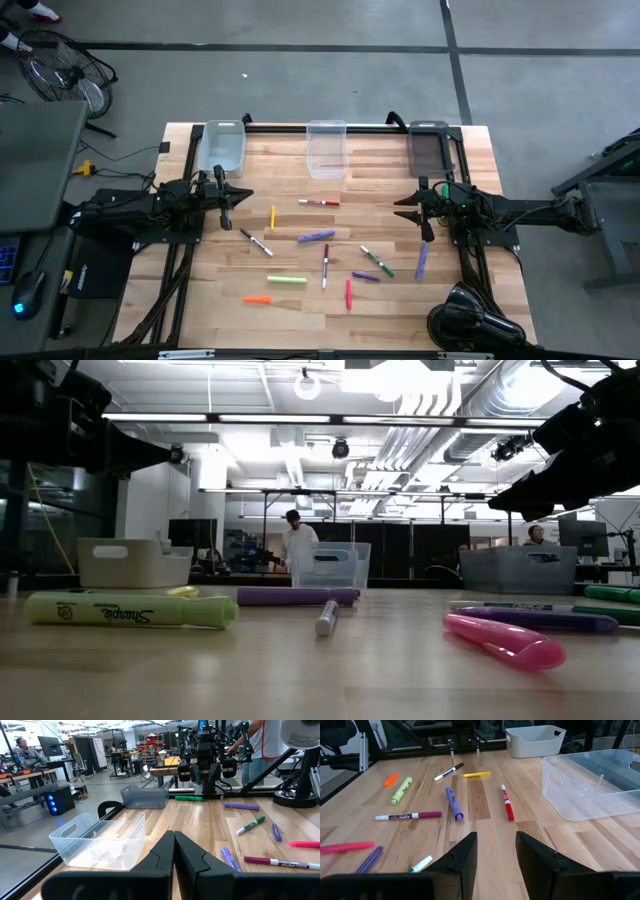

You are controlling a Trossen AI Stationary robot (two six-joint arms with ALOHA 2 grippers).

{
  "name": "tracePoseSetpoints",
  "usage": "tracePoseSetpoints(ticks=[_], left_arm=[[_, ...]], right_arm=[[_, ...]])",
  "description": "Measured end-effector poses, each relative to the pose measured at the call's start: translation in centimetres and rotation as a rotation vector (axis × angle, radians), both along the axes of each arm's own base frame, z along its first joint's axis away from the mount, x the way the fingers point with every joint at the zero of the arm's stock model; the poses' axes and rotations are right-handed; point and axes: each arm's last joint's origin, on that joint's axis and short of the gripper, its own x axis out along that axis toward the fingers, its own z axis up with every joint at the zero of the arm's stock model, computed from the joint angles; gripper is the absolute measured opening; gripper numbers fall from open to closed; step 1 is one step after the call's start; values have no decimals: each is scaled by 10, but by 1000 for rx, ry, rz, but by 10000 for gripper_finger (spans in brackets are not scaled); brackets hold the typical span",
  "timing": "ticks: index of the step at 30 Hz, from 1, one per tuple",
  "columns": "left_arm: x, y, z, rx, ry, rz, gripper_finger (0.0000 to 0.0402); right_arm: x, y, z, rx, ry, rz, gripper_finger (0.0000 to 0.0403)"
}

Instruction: Pick & Place Markers

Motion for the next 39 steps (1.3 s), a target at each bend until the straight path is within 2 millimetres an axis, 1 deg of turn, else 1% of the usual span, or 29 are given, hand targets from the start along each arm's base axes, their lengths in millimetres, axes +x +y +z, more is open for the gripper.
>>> tracePoseSetpoints(ticks=[7, 15, 23, 29, 32, 35, 39], left_arm=[[0, 0, 0, 0, 0, 0, 1], [0, 0, 0, 0, 0, 0, 1], [0, 0, 0, 0, 0, 0, 1], [0, 0, 0, 0, 0, 0, 1], [0, 0, 0, 0, 0, 0, 1], [0, 0, 0, 0, 0, 0, 1], [0, 0, 0, 0, 0, 0, 1]], right_arm=[[0, 0, 1, -65, -3, 15, 124], [0, 0, 1, -57, -4, 14, 124], [0, 0, 0, 267, -16, -64, 124], [0, 3, 1, 312, -13, 12, 124], [0, 4, 8, 373, -7, 49, 124], [1, 4, 22, 402, 20, 39, 124], [2, 1, 41, 395, 123, -53, 124]])
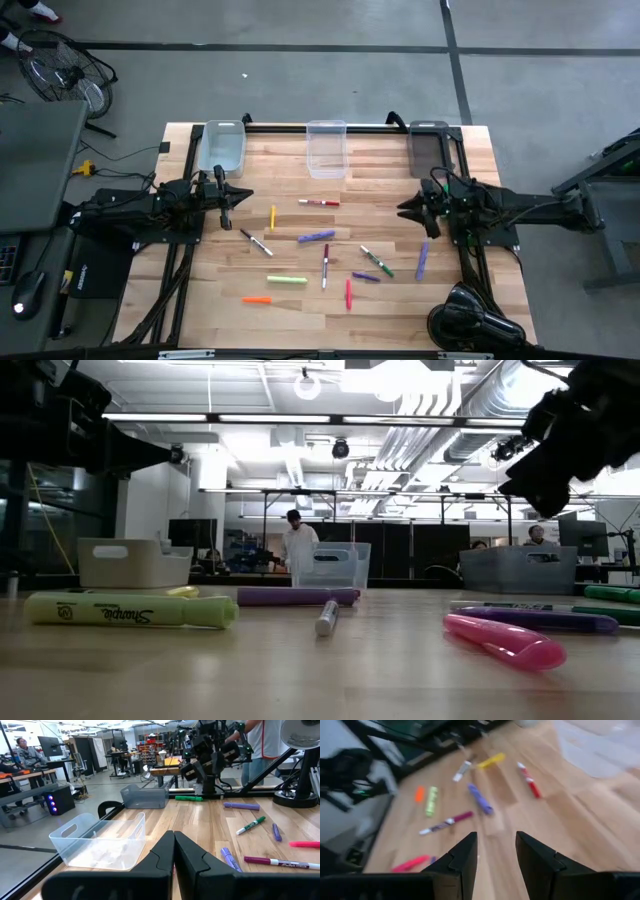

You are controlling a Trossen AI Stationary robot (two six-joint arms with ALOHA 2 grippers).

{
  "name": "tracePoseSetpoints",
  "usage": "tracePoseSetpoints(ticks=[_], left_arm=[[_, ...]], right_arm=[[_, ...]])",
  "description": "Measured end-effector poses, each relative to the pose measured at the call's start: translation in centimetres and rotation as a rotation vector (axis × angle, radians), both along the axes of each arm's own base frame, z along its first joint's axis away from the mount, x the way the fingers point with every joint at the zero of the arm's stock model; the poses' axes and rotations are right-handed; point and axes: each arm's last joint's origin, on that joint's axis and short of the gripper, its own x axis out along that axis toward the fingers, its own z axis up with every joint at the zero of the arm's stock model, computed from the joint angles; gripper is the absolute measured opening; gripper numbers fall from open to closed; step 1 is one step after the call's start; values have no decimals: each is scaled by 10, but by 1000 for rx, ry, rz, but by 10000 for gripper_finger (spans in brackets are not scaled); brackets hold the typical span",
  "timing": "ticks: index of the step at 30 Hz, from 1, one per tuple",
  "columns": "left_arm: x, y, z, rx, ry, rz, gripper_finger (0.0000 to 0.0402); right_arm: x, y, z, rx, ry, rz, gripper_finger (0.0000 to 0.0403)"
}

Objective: Pick & Place Markers
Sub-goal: Put the green highlighter pen into the black bin

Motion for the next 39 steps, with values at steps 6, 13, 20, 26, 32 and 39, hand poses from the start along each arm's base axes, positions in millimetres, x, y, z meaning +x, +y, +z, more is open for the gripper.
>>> tracePoseSetpoints(ticks=[6, 13, 20, 26, 32, 39], left_arm=[[0, 0, 0, 0, 0, 0, 1], [0, 0, 0, 0, 0, 0, 1], [0, 0, 0, 0, 0, 0, 1], [0, 0, 0, 0, 0, 0, 1], [0, 0, 0, 0, 0, 0, 1], [0, 0, 0, 0, 0, 0, 1]], right_arm=[[8, -10, 26, 18, 172, -109, 124], [33, -27, 38, 152, 286, -159, 124], [60, -46, 33, 292, 406, -301, 124], [74, -59, 16, 445, 491, -586, 124], [79, -63, 0, 565, 573, -683, 124], [73, -63, -1, 576, 623, -770, 124]])
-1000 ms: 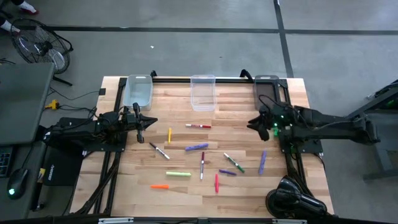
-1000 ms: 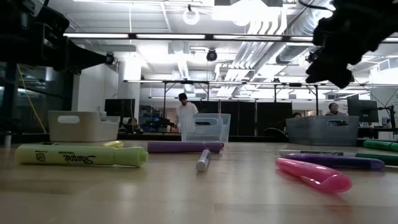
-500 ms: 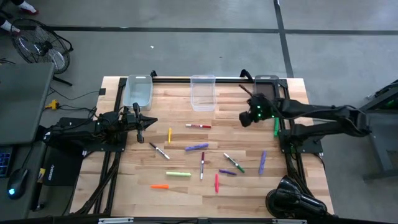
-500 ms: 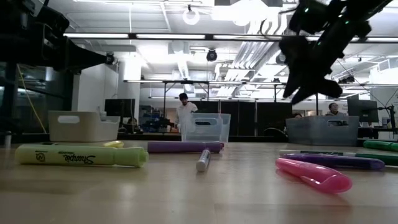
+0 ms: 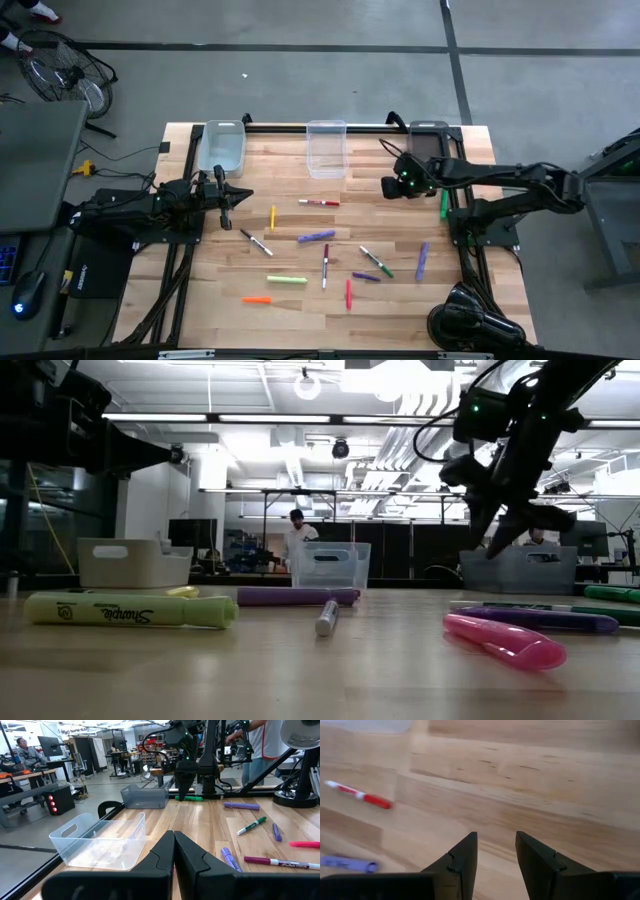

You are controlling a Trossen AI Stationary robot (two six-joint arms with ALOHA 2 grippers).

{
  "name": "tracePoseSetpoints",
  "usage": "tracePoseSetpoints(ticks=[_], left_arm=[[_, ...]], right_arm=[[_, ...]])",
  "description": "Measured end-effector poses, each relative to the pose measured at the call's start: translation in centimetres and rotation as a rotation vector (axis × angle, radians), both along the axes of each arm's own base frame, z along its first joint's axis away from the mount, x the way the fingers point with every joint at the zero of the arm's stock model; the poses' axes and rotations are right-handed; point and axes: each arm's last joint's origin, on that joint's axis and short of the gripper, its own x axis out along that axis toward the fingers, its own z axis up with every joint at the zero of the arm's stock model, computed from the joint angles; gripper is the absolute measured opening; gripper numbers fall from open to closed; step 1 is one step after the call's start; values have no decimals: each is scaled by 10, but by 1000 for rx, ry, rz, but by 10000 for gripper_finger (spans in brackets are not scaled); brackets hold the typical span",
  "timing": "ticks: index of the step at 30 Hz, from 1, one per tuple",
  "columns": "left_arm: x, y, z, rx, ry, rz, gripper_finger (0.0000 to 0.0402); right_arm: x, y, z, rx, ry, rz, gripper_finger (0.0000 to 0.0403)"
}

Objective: Pick & Place Markers
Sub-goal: Put the green highlighter pen into the black bin

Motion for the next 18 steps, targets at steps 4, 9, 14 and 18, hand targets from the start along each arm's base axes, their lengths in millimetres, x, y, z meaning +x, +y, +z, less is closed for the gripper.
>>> tracePoseSetpoints(ticks=[4, 9, 14, 18], left_arm=[[0, 0, 0, 0, 0, 0, 1], [0, 0, 0, 0, 0, 0, 1], [0, 0, 0, 0, 0, 0, 1], [0, 0, 0, 0, 0, 0, 1]], right_arm=[[-6, -4, 15, -13, 102, -12, 124], [-15, -14, 34, -36, 307, -39, 124], [-18, -19, 36, 5, 492, -19, 124], [-13, -21, 31, 45, 528, -41, 124]])
